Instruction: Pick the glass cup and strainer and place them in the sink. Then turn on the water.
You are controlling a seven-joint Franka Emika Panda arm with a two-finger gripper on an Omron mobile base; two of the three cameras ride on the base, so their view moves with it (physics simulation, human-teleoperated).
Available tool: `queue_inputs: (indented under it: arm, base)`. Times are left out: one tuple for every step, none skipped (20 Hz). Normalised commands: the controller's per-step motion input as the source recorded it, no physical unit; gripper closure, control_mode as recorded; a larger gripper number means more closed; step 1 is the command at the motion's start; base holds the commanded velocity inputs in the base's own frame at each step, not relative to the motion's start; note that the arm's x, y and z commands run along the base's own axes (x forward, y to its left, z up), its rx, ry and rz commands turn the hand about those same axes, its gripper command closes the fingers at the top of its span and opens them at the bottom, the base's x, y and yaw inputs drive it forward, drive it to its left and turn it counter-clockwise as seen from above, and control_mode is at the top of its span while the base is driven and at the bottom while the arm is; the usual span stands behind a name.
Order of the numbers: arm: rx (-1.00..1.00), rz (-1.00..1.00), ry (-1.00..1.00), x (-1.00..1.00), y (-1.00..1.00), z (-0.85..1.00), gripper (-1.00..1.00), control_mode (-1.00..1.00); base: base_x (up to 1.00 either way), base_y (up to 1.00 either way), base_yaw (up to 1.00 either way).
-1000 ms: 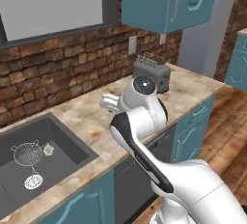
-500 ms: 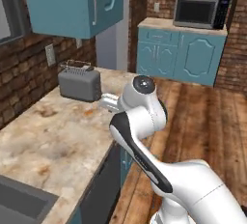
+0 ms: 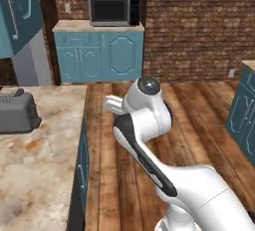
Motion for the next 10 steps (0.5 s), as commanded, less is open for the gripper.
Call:
queue_inputs:
  arm:
    - [0.00, 0.00, 0.00, 0.00, 0.00, 0.00, -1.00, 1.00]
    - [0.00, 0.00, 0.00, 0.00, 0.00, 0.00, -1.00, 1.00]
    - [0.00, 0.00, 0.00, 0.00, 0.00, 0.00, -1.00, 1.00]
    - [0.00, 0.00, 0.00, 0.00, 0.00, 0.00, -1.00, 1.00]
    - [0.00, 0.00, 0.00, 0.00, 0.00, 0.00, -1.00, 1.00]
    - [0.00, 0.00, 0.00, 0.00, 0.00, 0.00, -1.00, 1.00]
    - [0.00, 0.00, 0.00, 0.00, 0.00, 0.00, -1.00, 1.00]
    - [0.00, 0.00, 0.00, 0.00, 0.00, 0.00, -1.00, 1.00]
    - [0.00, 0.00, 0.00, 0.00, 0.00, 0.00, -1.00, 1.00]
    - [0.00, 0.00, 0.00, 0.00, 0.00, 0.00, -1.00, 1.00]
  base:
    - [0.23, -0.14, -0.64]
    - [0.34, -0.13, -0.63]
    - [0.34, -0.10, -0.63]
    - [0.35, -0.07, -0.64]
    - [0.38, -0.14, -0.64]
    - [0.46, -0.07, -0.62]
    - [0.46, -0.10, -0.62]
    - [0.46, -0.06, -0.63]
    - [0.47, -0.09, -0.63]
    - [0.54, -0.09, -0.63]
